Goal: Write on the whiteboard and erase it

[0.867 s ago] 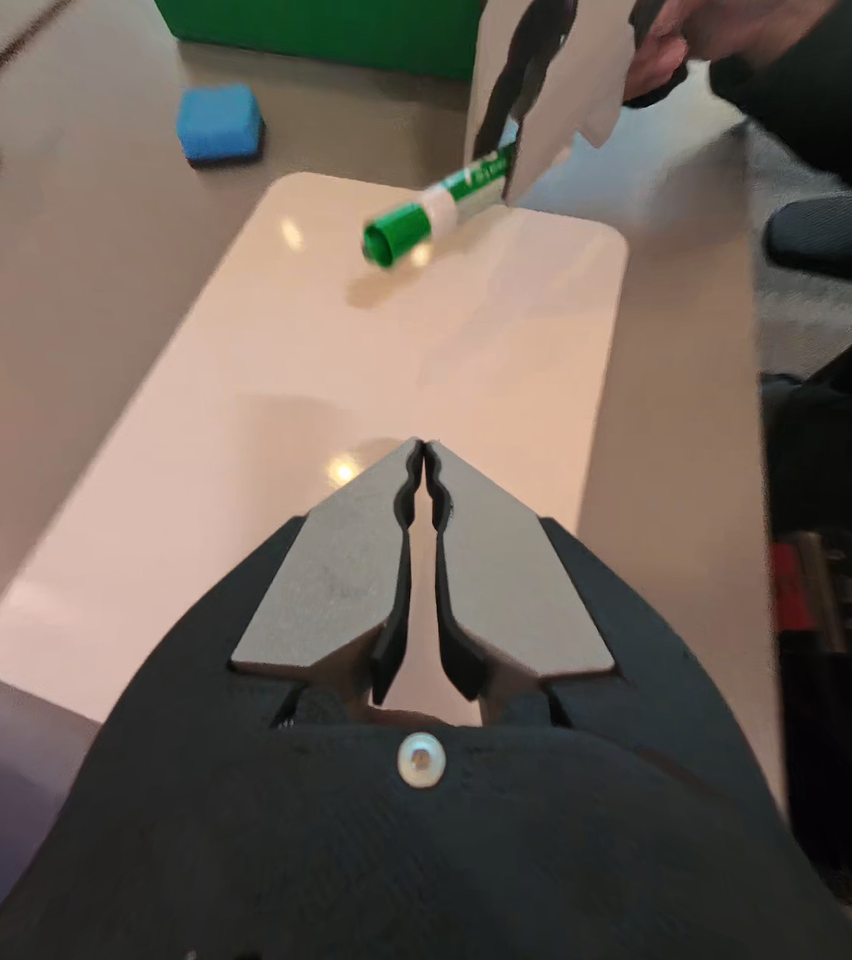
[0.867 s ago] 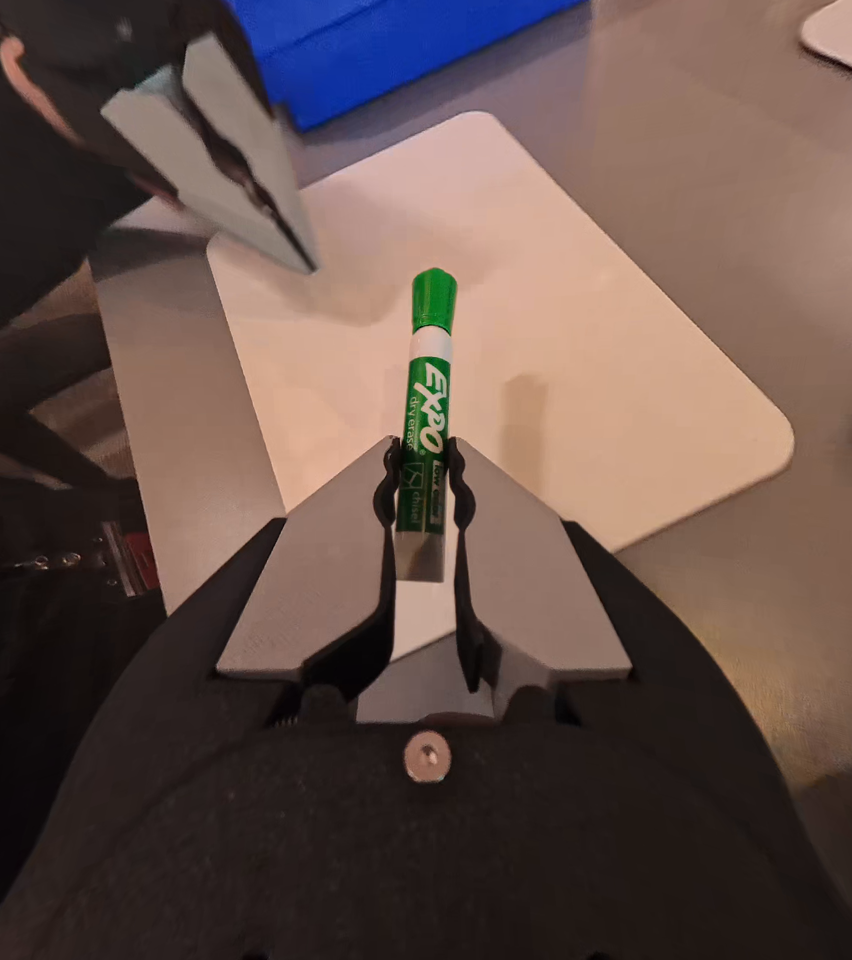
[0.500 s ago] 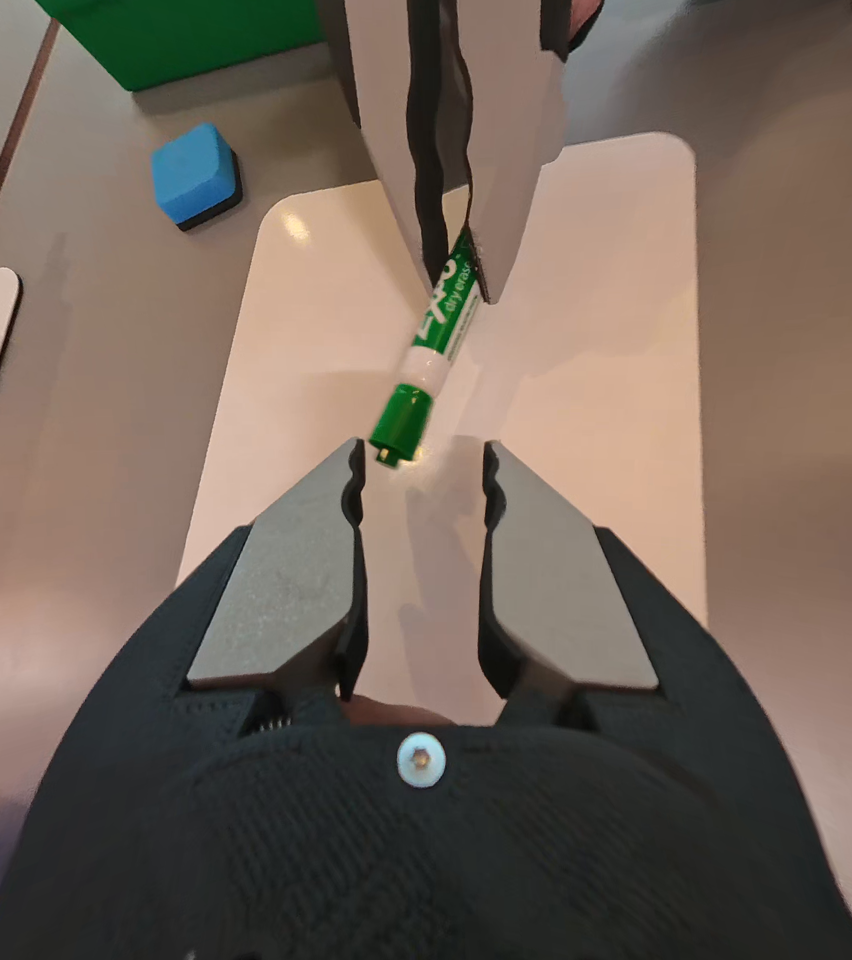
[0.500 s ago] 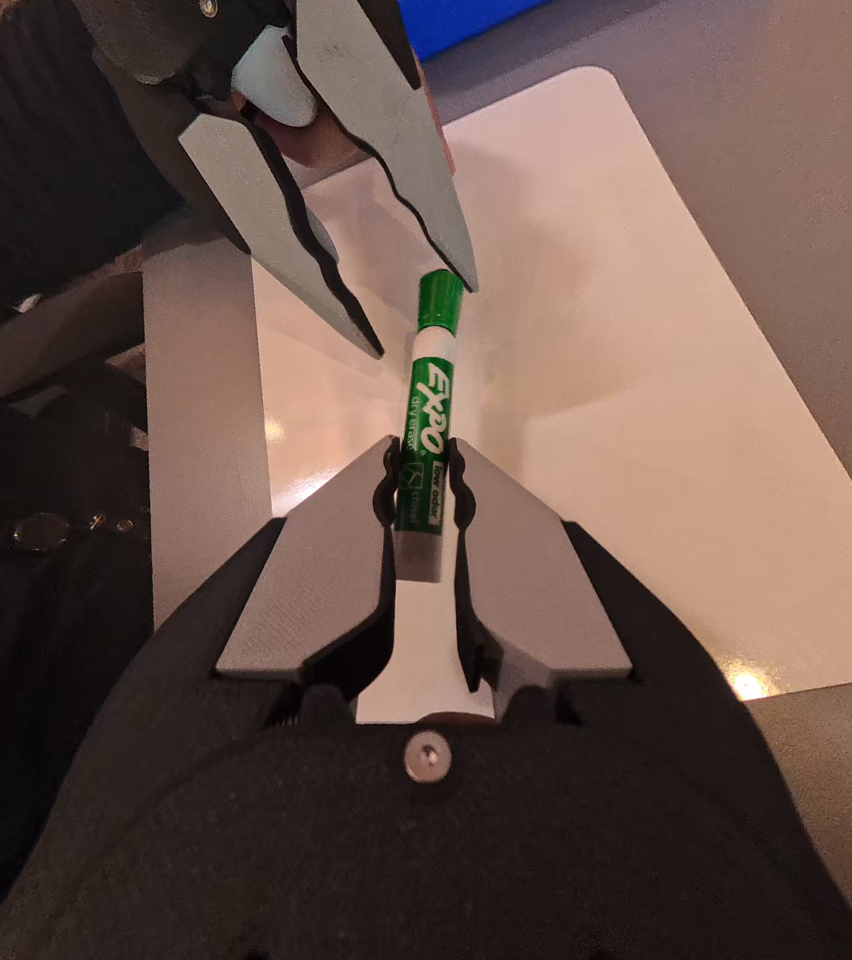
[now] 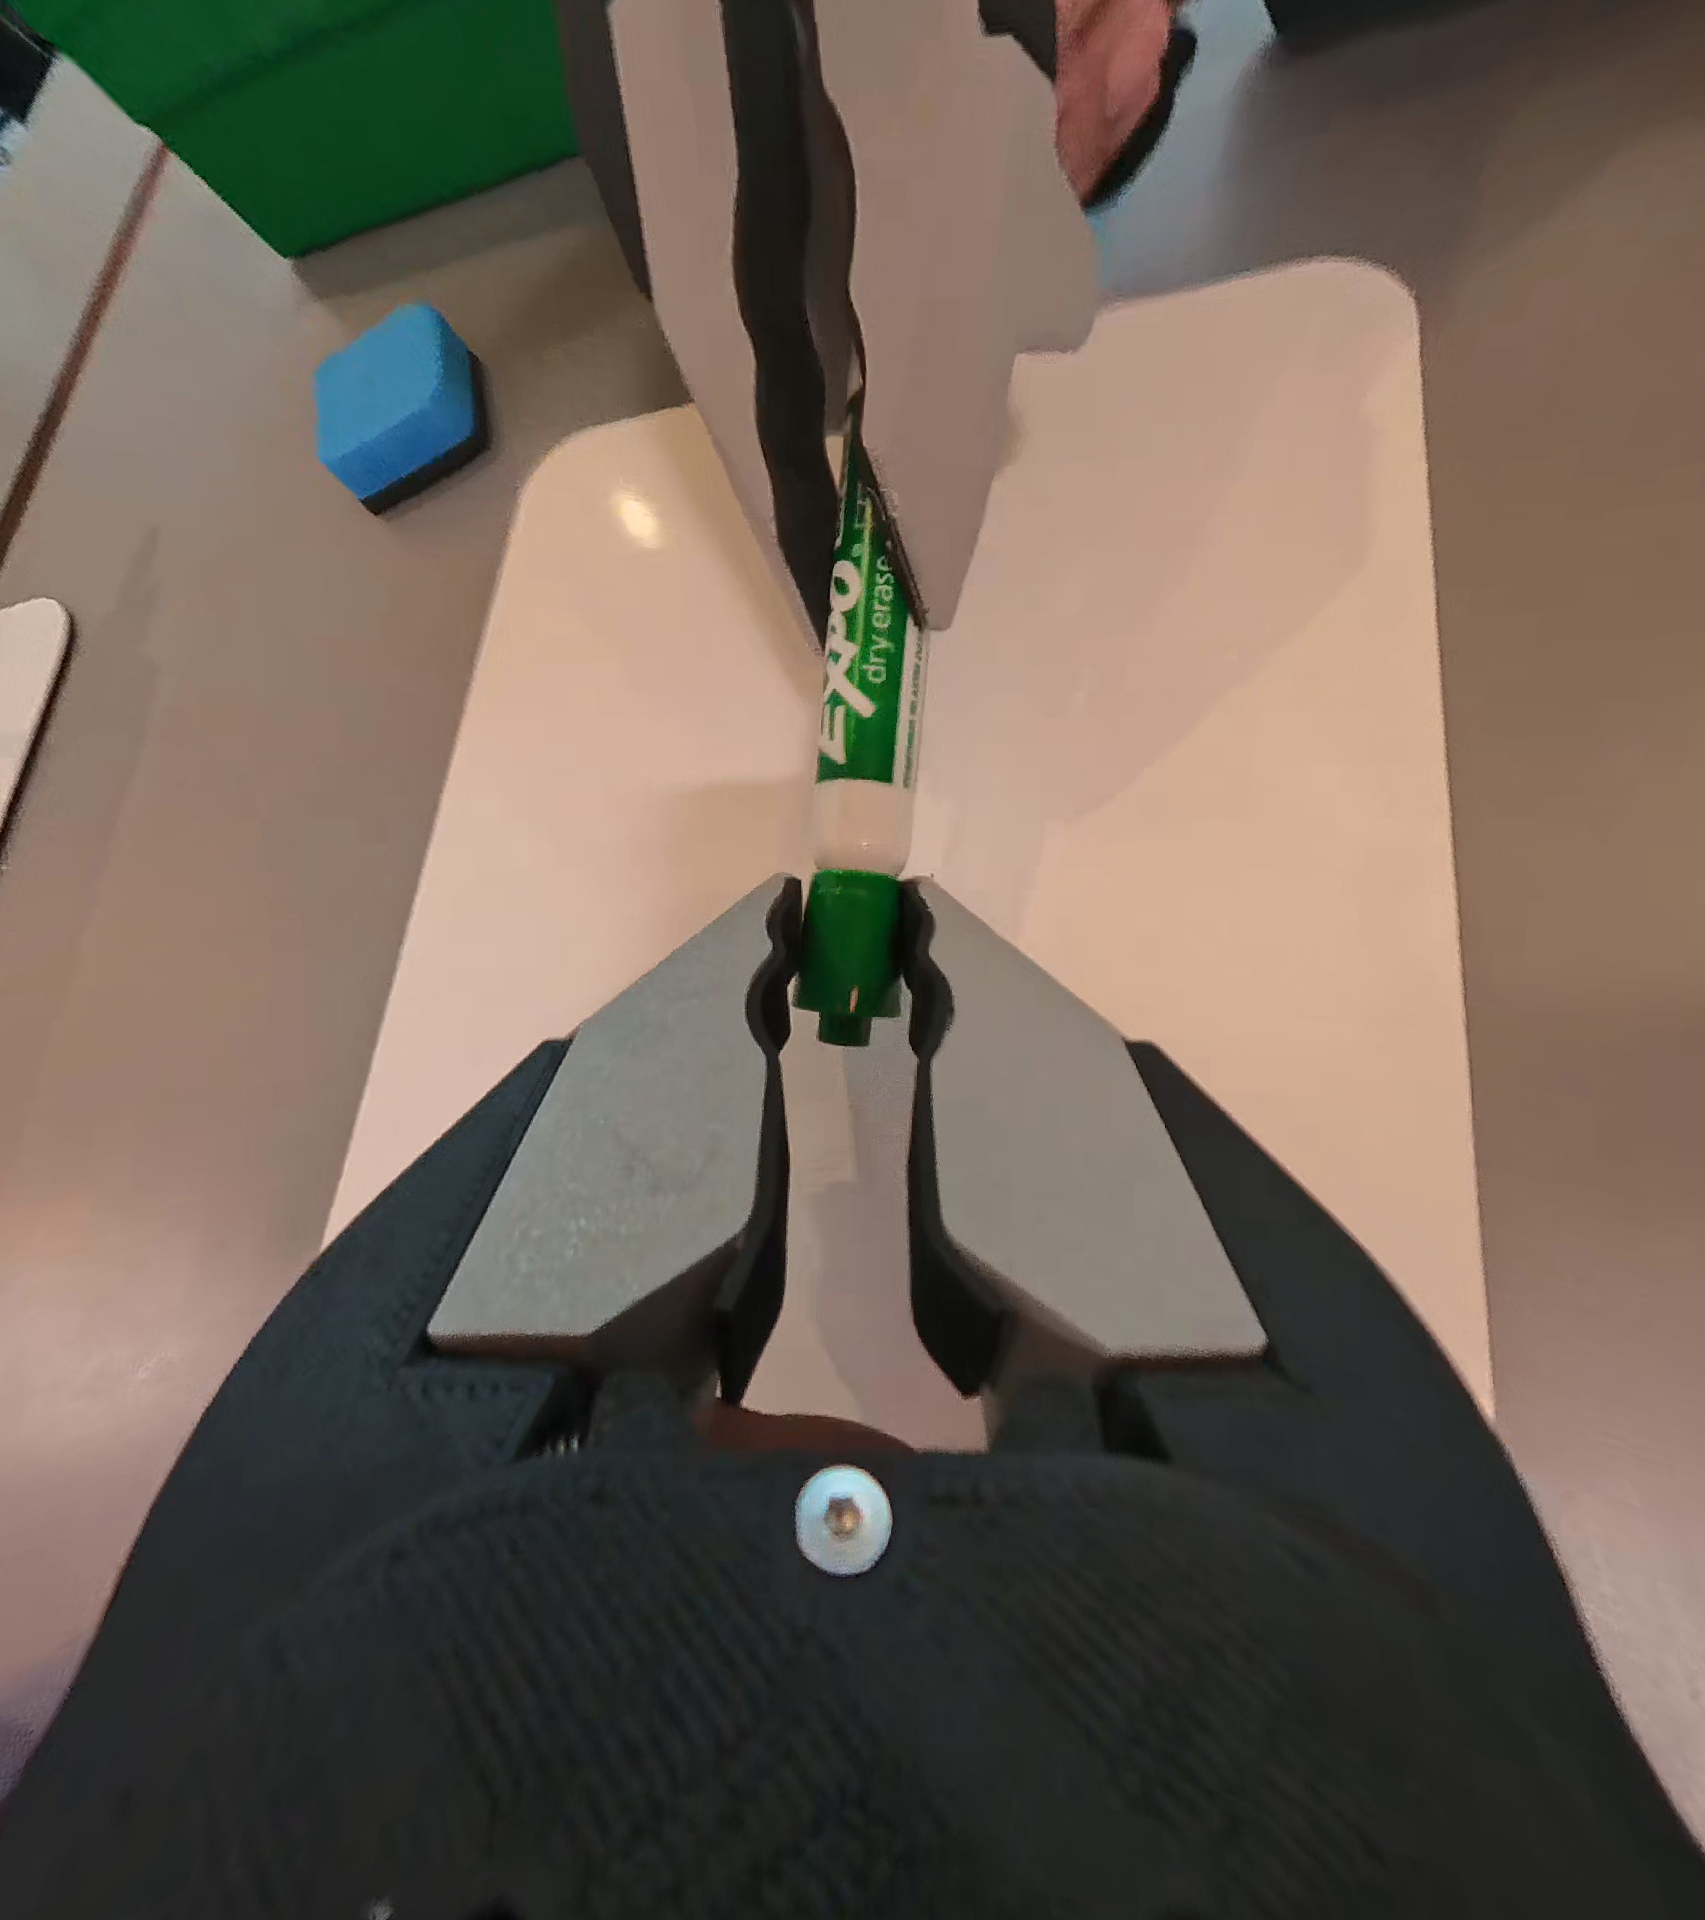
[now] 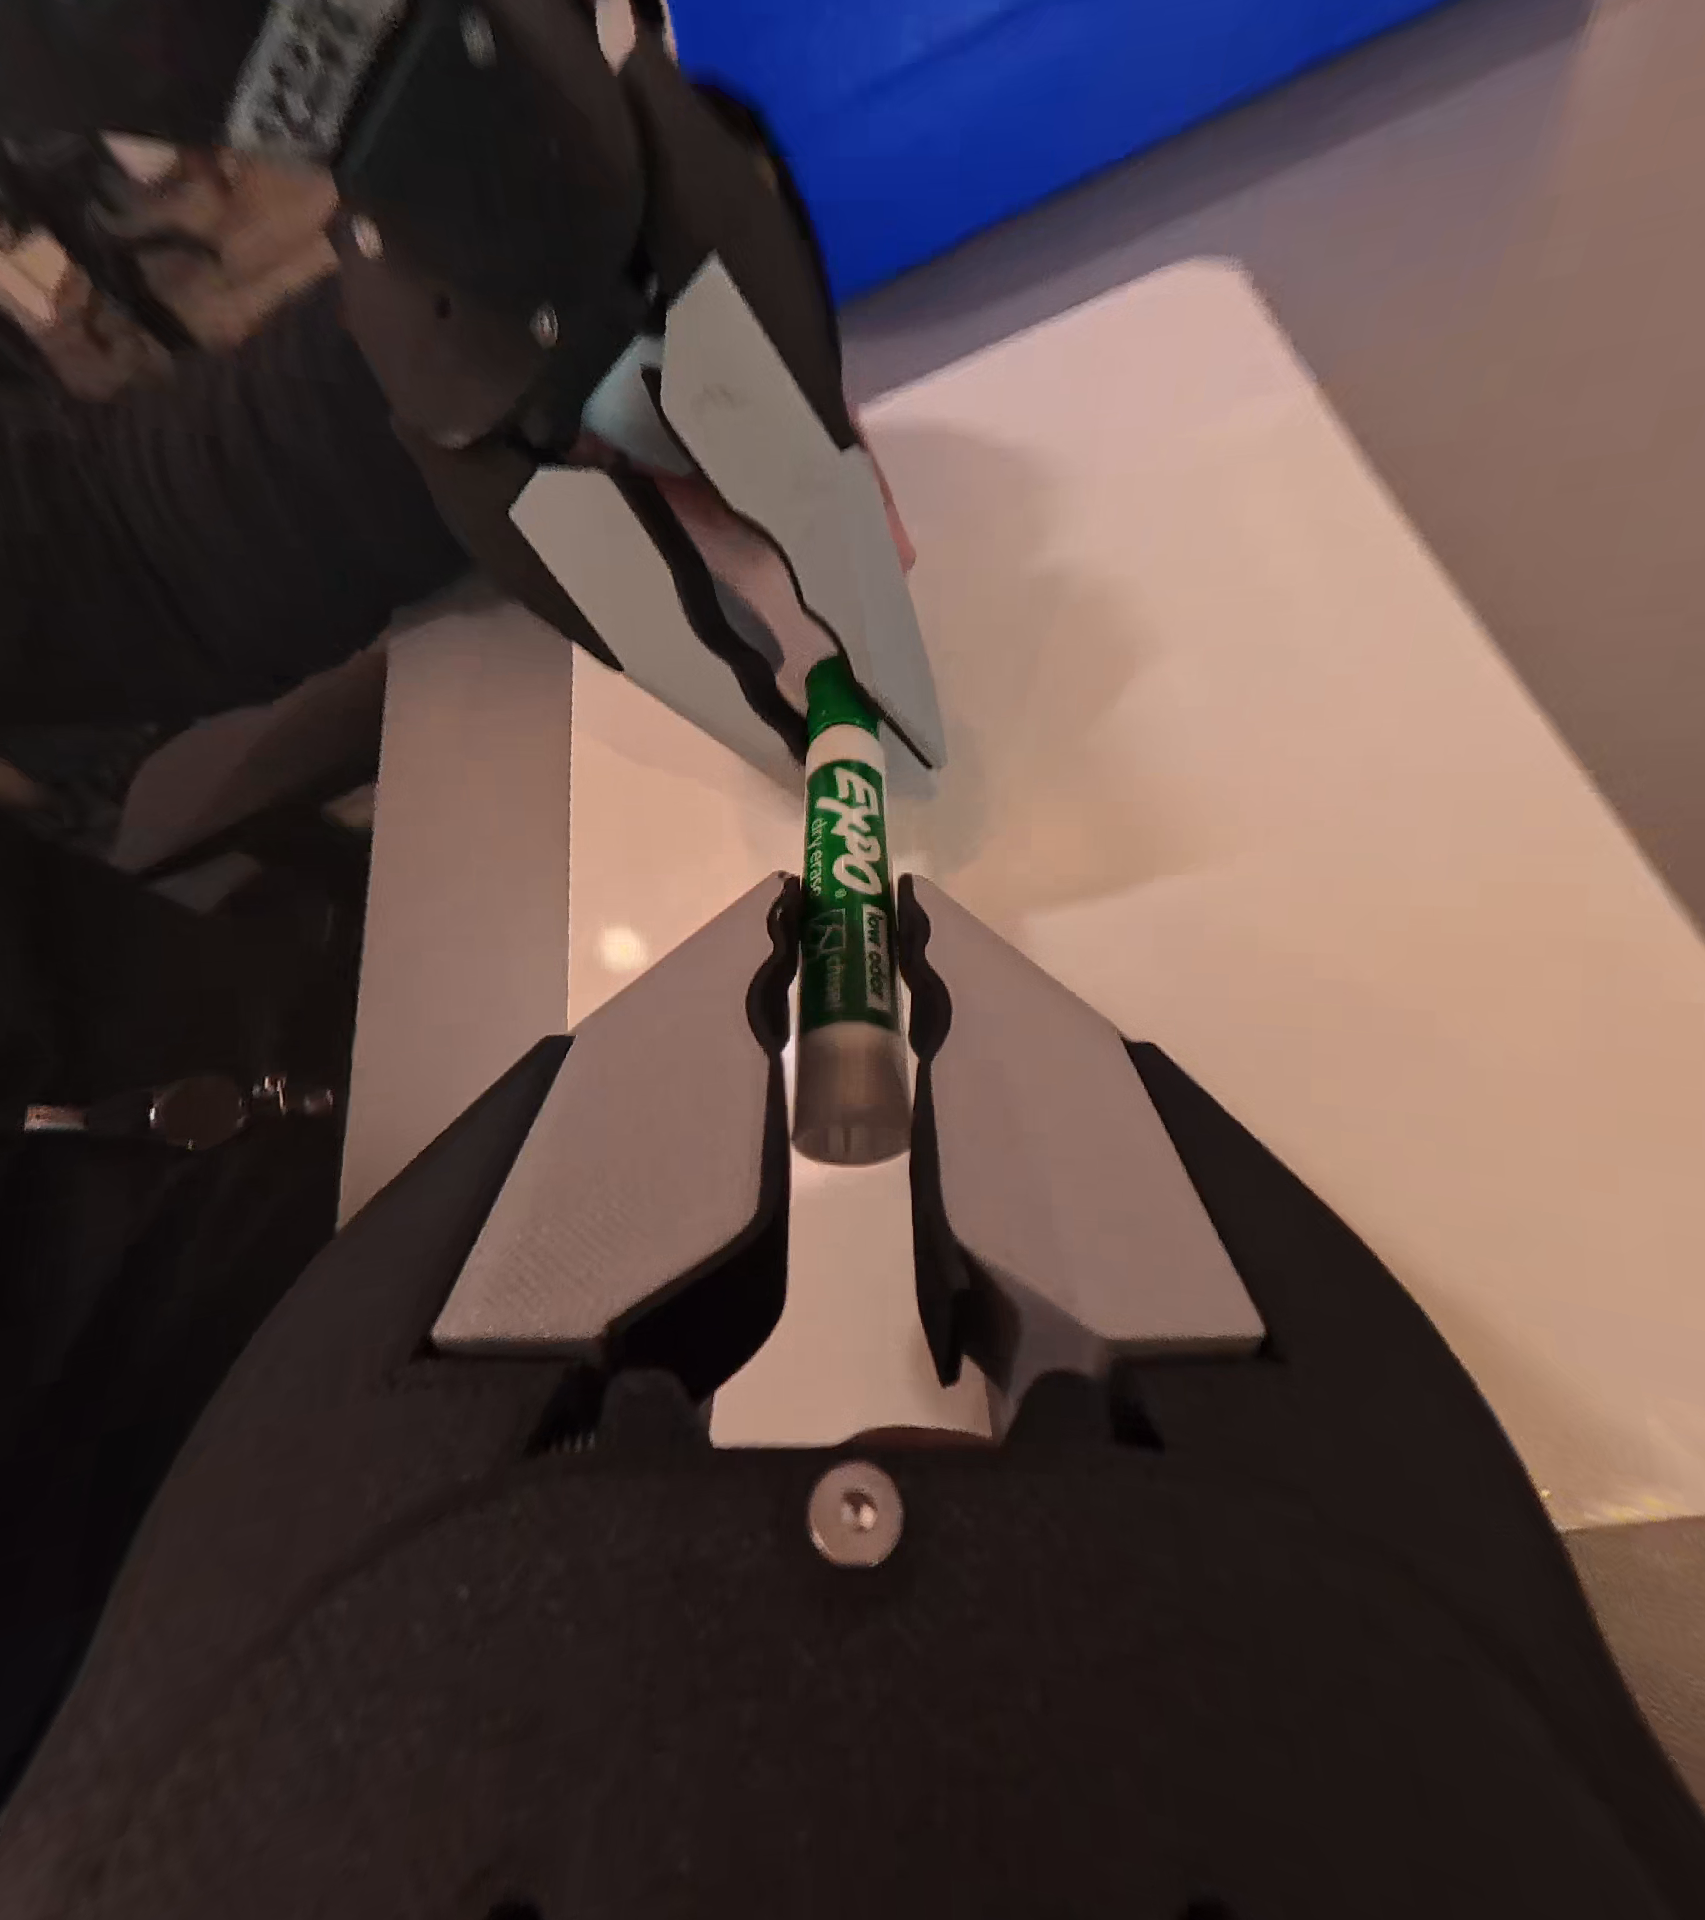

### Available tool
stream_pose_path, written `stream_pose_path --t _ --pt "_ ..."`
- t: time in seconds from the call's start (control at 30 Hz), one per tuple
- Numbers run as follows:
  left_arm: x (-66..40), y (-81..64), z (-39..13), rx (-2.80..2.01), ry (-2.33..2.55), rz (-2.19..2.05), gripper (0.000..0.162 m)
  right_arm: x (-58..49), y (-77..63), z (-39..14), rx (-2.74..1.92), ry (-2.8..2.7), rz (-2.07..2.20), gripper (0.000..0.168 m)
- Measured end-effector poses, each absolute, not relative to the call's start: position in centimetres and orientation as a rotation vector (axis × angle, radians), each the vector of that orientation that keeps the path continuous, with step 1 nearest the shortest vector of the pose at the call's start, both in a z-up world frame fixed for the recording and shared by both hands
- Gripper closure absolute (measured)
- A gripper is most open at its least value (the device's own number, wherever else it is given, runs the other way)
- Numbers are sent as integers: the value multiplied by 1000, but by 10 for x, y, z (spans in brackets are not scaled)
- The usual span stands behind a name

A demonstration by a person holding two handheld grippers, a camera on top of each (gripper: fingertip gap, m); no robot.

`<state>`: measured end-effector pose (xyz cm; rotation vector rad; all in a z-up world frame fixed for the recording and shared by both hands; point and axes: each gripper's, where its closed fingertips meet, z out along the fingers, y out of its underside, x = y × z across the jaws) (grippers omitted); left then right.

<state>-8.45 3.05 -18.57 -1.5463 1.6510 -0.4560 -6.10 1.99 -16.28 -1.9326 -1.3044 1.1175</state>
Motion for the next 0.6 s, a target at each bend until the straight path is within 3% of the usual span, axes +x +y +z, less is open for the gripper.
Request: stream_pose_path --t 0.17,0.3,0.43,0.6 --pt "-87 40 -163 -1548 1473 -572 146 -53 37 -115 -1745 -1044 1255 143" --pt "-84 46 -143 -1532 1315 -639 146 -45 51 -113 -1748 -922 1249 122" --pt "-81 48 -133 -1514 1244 -611 146 -43 57 -95 -1670 -764 1372 110" --pt "-82 43 -121 -1443 1211 -616 146 -28 72 -92 -1665 -672 1256 116"
